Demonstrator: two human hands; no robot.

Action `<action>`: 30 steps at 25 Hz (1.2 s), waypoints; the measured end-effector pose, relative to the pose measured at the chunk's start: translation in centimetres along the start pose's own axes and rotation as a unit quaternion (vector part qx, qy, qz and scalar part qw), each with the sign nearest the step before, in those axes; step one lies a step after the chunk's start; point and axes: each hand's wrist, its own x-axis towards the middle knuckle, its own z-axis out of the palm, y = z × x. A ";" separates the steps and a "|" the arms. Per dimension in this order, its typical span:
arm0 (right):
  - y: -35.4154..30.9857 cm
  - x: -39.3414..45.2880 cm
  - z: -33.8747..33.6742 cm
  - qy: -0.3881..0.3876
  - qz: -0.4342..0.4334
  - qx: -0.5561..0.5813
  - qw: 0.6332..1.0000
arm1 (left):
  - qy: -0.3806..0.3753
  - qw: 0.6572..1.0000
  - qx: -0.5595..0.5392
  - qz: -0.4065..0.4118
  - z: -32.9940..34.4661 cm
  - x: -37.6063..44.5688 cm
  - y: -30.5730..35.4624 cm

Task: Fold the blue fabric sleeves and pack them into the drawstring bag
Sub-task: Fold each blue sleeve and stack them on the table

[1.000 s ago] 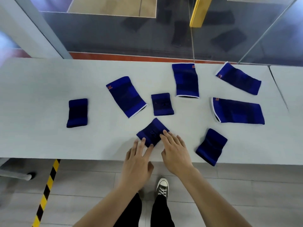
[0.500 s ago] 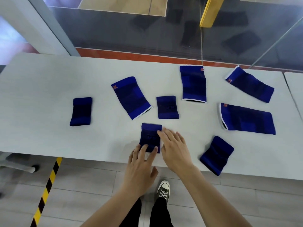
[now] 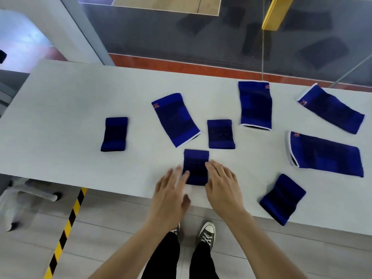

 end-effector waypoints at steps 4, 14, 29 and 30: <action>-0.5 -1.7 1.3 -0.004 -0.016 0.003 1.000 | 0.080 0.989 0.002 -0.127 -3.6 3.0 -6.4; 1.1 2.7 -1.6 0.036 0.064 -0.015 0.997 | 0.040 0.981 0.051 -0.181 -3.2 3.3 -10.1; 4.8 0.2 -3.3 0.054 0.367 0.140 0.918 | -0.036 0.995 0.043 0.078 2.5 2.2 3.3; 5.0 0.3 -3.8 0.059 0.385 0.198 0.899 | -0.036 0.996 0.034 0.080 2.4 2.2 3.6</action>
